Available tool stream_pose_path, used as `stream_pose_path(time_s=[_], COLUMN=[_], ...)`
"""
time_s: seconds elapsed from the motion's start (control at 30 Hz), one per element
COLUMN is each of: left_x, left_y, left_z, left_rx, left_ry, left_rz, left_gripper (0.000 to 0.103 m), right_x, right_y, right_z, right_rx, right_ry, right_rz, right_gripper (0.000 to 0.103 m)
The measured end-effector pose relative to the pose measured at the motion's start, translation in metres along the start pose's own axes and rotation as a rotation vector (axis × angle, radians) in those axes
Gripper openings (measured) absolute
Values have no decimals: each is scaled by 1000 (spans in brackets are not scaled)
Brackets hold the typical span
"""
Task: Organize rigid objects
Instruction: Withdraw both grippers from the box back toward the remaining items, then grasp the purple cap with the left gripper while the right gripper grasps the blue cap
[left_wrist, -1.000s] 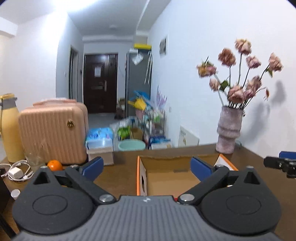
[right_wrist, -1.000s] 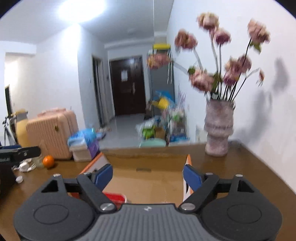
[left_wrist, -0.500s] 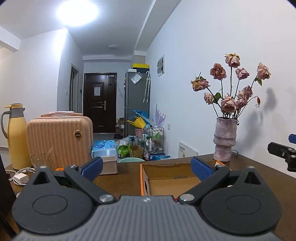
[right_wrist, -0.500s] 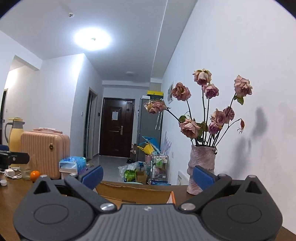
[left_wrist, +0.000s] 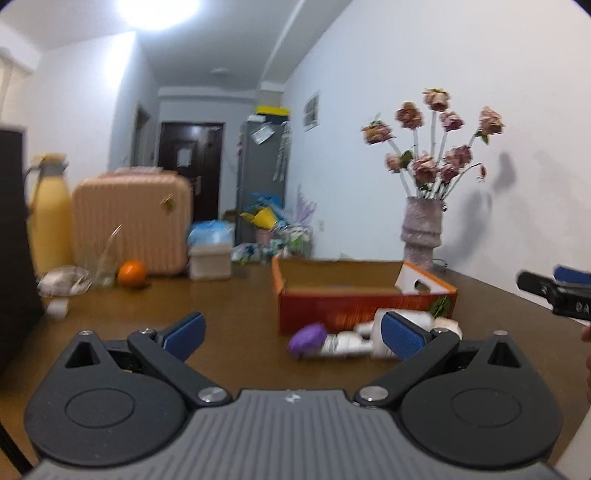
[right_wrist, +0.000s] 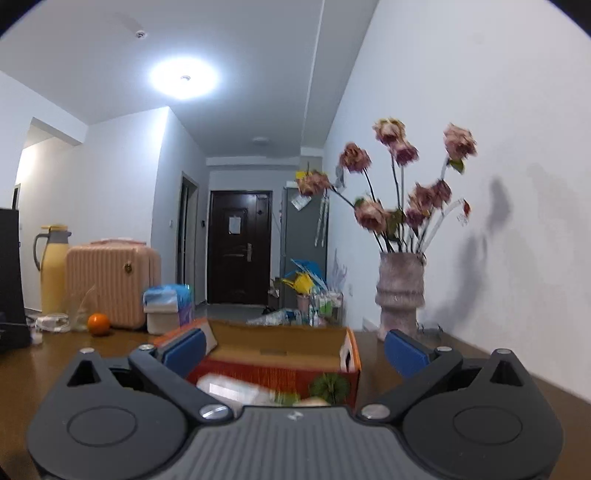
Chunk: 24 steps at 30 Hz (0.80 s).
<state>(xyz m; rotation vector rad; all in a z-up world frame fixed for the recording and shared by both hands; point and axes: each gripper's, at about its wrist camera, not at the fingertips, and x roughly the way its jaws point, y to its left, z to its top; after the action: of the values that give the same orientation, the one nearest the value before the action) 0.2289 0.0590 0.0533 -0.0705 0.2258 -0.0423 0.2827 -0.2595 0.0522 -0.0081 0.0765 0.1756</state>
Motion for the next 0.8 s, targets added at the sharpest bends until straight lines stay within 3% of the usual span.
stream_pose_path(time_s=[0.13,0.37,0.5,0.63,0.73,0.8], left_x=[-22,-40,-28,-12,11,31], left_y=[12,9,3,-7,-18,-27], left_z=[-18,-25,-25,-28,-27,-21], left_rx=[-35,35,6,-1,43,85], left_ry=[44,46,70,78,94,105], left_rz=[41,63,42,-12,-44,-11], left_gripper=[103,103,103,103,103,103], right_x=[-24,-52,-47,-36,-21,-9], right_y=[2,7,4,6,5,2], right_z=[-25,-52,-54,-50,-46,-45], right_rx=[46,107,167,175,166,164], right_ry=[63,152,225,255,288,318], right_rz=[1,34,95,94,86,95], right_gripper=[103,103,102,97,96,89])
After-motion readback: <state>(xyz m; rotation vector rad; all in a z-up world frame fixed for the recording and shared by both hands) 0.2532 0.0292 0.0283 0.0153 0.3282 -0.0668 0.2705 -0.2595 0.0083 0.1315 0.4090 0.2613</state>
